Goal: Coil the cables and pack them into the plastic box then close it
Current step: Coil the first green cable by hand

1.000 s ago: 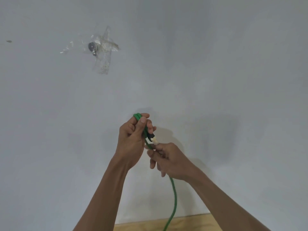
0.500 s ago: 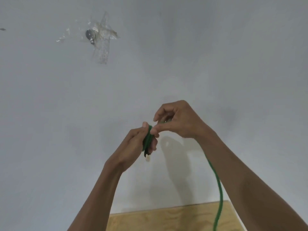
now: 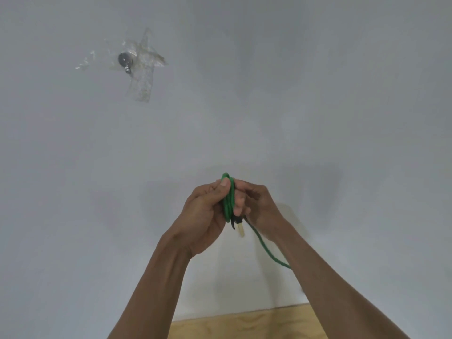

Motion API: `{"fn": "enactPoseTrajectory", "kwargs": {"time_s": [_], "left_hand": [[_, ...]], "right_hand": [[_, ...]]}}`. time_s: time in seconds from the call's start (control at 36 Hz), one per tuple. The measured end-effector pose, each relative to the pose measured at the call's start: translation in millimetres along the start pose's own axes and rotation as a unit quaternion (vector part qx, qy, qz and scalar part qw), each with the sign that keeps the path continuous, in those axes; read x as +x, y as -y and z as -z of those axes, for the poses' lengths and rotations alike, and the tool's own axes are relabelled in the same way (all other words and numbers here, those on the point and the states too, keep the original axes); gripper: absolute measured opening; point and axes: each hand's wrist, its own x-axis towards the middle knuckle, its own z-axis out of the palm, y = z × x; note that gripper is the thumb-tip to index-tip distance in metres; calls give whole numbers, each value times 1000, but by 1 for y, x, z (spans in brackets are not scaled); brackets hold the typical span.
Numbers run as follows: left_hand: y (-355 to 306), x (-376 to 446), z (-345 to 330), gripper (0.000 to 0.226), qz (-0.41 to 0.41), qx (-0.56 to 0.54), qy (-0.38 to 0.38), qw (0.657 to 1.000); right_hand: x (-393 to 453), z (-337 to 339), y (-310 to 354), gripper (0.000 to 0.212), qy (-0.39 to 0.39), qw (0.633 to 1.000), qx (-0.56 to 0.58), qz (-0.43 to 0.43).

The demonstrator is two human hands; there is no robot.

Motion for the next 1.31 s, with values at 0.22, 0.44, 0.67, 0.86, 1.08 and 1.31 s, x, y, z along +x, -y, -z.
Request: {"fn": "enactPoseTrajectory", "kwargs": {"time_s": [0.22,0.44,0.67,0.86,1.08,1.31], "left_hand": [[-9,9,5,36,-35,-60,-69,995],[-7,0,-2,40,-6,-60,-68,996],[-6,-1,-7,42,-26,15,-106,994],[-4,8,14,37,-47,39,-148,987],[6,-2,35,37,-61,336,-160,926],[18,-22,31,58,33,316,-50,947]], "right_hand": [[-30,-9,-25,43,30,988,-145,-52],[-23,-12,-35,39,-19,971,-232,-61],[-21,-13,-36,45,-43,947,-310,-68],[-51,-36,-35,26,36,967,-246,-54],[-51,-28,12,21,18,937,-348,-23],[-14,-4,66,18,79,926,-365,59]]}}
